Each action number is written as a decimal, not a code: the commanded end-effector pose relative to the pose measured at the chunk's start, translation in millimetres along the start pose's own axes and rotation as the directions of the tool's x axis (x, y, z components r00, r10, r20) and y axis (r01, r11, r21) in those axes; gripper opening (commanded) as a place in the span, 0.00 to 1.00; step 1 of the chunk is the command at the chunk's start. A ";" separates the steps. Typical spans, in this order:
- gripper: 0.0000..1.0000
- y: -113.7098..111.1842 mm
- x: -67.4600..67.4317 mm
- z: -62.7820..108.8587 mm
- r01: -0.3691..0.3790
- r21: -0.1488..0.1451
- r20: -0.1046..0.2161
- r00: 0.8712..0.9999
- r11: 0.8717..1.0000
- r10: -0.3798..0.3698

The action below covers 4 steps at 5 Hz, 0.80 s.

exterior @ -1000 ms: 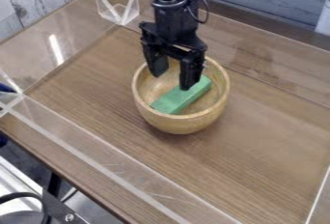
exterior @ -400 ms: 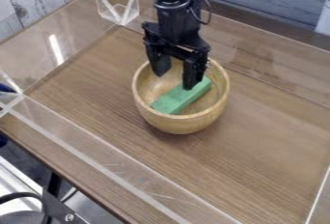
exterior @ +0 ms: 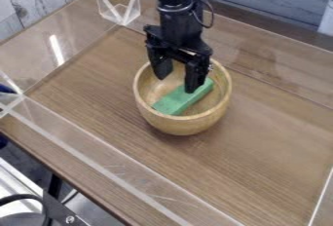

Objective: Remove the green block from inside the brown bowl and put it on the table

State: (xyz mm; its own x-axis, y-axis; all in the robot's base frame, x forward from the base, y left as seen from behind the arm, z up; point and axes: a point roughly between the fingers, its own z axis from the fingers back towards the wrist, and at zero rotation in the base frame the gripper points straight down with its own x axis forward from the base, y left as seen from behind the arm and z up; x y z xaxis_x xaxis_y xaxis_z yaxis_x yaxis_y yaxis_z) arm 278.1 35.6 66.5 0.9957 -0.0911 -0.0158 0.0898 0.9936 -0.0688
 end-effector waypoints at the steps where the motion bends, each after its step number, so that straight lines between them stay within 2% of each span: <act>1: 1.00 -2.1 4.1 8.6 0.010 0.011 0.031 0.999 1.000 -0.011; 4: 1.00 -4.6 4.1 -0.2 0.013 0.014 0.017 1.000 1.000 -0.013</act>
State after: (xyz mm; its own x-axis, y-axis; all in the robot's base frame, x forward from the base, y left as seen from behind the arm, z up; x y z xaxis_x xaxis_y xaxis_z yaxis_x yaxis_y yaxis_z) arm 277.0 30.9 59.2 0.9952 -0.0939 -0.0271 0.0919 0.9936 -0.0662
